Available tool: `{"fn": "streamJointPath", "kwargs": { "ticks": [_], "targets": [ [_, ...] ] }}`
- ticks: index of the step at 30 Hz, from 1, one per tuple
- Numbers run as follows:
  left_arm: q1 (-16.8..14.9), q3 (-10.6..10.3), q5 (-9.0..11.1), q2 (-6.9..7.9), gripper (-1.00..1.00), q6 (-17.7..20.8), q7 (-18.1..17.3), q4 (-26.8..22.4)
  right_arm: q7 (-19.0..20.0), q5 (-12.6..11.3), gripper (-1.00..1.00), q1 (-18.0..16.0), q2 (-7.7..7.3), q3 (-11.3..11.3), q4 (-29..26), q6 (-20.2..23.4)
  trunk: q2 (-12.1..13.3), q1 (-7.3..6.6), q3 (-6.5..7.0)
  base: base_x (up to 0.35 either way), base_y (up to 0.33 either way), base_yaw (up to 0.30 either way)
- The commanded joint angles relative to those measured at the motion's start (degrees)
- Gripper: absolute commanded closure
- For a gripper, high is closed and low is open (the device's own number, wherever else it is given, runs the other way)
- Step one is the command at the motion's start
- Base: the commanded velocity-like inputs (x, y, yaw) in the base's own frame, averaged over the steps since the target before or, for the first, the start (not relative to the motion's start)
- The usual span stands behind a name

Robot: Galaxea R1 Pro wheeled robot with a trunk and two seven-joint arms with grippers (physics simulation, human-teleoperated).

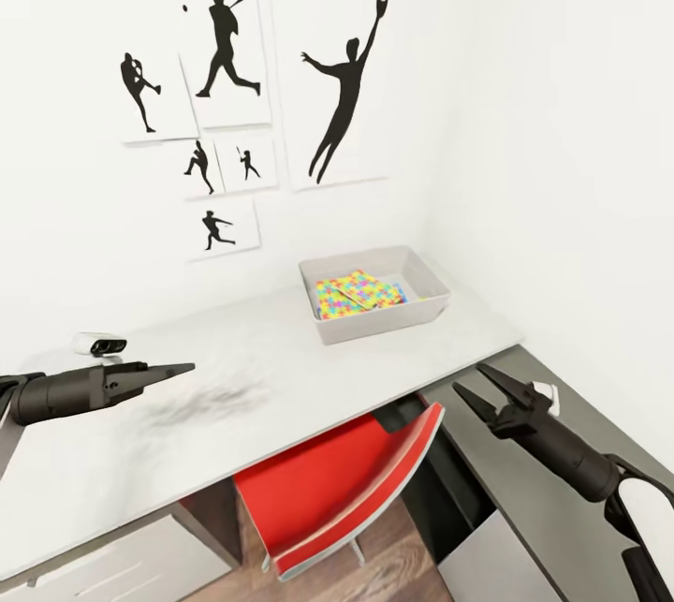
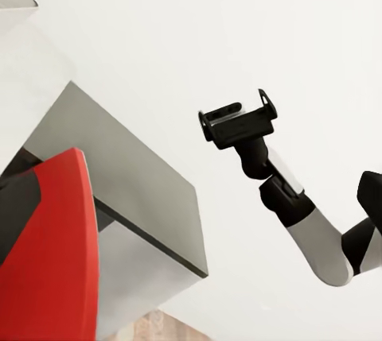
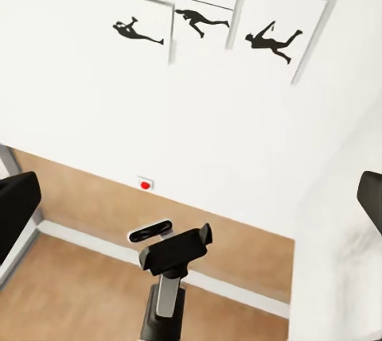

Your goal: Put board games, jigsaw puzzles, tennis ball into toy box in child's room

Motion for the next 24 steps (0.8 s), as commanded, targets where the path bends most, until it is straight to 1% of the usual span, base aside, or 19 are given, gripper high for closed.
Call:
{"fn": "streamJointPath", "kwargs": {
  "ticks": [1,9,14,24],
  "targets": [
    [0.0,-0.1,0.0,0.01,-1.0,0.6,-0.2,0.0,0.3,0.2,-1.0,0.0,0.02,-0.1,0.0,0.3,-0.1,0.03,-0.05,-0.018,0.0,0.063],
    [0.4,-0.1,0.0,0.13,-1.0,0.6,-0.2,-0.1,0.7,0.2,-1.0,0.1,0.44,0.1,0.0,0.1,-0.1,0.03,0.09,-0.109,0.0,0.022],
    [0.4,-0.1,0.0,0.1,-1.0,0.6,-0.2,-0.2,0.7,0.3,-1.0,0.1,0.09,0.0,0.0,-1.0,-0.1,0.03,0.09,-0.019,0.0,0.001],
    [0.4,0.0,0.0,0.11,-1.0,0.6,-0.2,-0.3,0.8,0.3,-1.0,0.1,-0.02,0.0,0.1,-1.2,-0.1,0.03,0.09,-0.002,0.0,0.0]
  ]
}}
